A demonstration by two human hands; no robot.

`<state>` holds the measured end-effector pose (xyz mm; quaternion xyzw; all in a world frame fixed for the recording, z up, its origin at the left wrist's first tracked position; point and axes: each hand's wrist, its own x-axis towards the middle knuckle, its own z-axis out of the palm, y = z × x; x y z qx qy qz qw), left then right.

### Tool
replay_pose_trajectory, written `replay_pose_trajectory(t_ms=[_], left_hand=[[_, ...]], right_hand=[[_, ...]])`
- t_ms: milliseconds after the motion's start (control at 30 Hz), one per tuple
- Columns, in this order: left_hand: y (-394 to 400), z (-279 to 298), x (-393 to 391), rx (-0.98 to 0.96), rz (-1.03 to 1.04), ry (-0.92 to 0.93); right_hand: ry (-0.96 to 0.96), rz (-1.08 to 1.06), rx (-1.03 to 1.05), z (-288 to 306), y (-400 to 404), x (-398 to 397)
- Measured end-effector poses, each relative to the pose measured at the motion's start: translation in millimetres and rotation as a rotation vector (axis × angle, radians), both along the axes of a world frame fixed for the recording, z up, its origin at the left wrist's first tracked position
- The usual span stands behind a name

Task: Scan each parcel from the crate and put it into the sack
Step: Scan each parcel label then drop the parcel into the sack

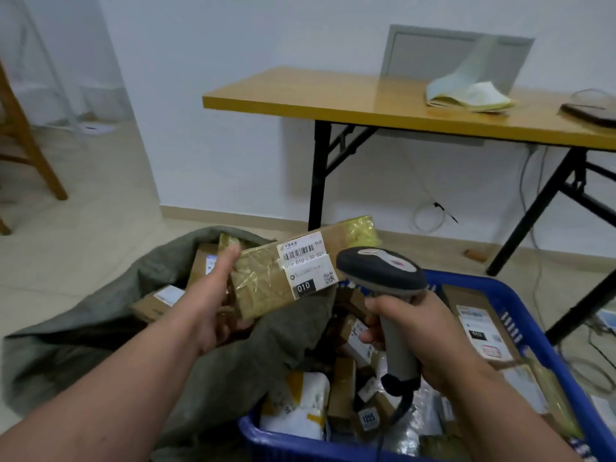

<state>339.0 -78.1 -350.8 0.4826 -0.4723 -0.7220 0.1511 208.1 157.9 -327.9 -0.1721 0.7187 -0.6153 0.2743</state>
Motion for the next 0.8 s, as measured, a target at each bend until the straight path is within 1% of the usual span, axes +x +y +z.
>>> replay_pose_trajectory(t_ms=[133, 267, 533, 800], left_hand=[[-12, -6, 11, -0.027, -0.021, -0.049], [-23, -9, 17, -0.016, -0.021, -0.03], [-35, -17, 30, -0.015, -0.021, -0.061], [-35, -12, 40, -0.032, 0.018, -0.089]], right_hand=[[0.093, 0.076, 0.036, 4, -21, 18], [0.174, 0.131, 0.095, 5, -34, 24], [0.161, 0.145, 0.151, 2, -48, 32], [0.167, 0.197, 0.19, 3, -54, 37]])
